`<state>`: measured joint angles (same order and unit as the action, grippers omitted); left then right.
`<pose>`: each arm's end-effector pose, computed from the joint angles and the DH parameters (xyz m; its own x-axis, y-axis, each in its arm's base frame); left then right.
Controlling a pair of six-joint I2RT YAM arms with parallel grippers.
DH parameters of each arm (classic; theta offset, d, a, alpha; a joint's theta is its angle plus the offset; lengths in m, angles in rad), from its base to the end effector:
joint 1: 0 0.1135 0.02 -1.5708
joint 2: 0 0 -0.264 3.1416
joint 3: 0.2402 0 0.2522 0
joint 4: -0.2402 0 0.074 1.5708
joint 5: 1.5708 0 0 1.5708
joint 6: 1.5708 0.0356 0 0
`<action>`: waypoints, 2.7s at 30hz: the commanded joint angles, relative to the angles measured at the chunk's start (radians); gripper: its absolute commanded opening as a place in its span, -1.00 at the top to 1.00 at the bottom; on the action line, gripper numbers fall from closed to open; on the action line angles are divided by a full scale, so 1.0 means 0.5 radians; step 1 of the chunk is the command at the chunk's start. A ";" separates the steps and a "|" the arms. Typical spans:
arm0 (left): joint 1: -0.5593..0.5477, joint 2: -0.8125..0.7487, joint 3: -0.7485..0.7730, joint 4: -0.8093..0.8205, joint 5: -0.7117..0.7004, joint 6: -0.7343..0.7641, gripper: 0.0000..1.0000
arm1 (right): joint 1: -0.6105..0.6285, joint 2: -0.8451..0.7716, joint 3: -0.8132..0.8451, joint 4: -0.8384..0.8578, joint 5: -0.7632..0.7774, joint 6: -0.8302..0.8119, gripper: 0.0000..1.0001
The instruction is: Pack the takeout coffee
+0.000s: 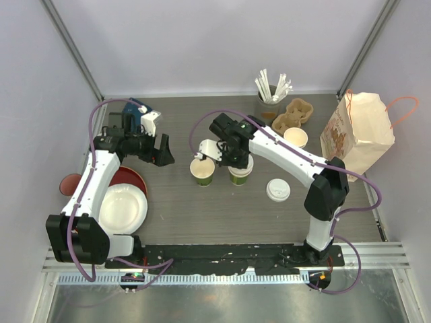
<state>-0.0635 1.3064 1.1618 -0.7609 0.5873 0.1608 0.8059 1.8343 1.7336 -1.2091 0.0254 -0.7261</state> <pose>0.2642 -0.0366 0.3109 -0.7119 0.1788 -0.6791 0.5148 0.7906 -0.3315 0.2546 0.2640 0.2976 -0.0244 -0.9840 -0.1767 -0.9801 0.0584 -0.1897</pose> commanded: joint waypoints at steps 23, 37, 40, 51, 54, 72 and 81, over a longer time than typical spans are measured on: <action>-0.005 -0.017 0.048 0.003 0.022 0.001 -0.79 | 0.008 -0.076 -0.062 -0.045 -0.109 -0.008 0.98; -0.005 -0.039 0.042 0.000 0.007 0.016 -0.79 | 0.011 -0.021 0.079 -0.039 -0.124 -0.030 0.98; -0.005 -0.042 0.042 -0.003 0.007 0.016 -0.79 | 0.011 -0.027 0.064 -0.048 -0.124 -0.030 0.98; -0.005 -0.057 0.042 -0.003 0.007 0.019 -0.79 | -0.001 0.004 0.003 -0.036 -0.124 -0.026 0.99; -0.002 -0.060 0.039 -0.003 0.007 0.025 -0.79 | -0.004 0.007 -0.022 -0.024 -0.121 -0.020 0.98; -0.005 -0.054 0.051 0.000 0.016 0.019 -0.79 | -0.023 -0.015 0.018 0.010 -0.060 -0.008 0.98; -0.005 -0.042 0.045 0.003 0.016 0.022 -0.79 | -0.023 -0.021 0.092 -0.015 -0.060 0.001 0.98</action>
<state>-0.0635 1.3064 1.1614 -0.7609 0.5865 0.1650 0.7956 1.8416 1.7195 -1.2140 -0.0151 -0.7303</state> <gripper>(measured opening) 0.896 0.025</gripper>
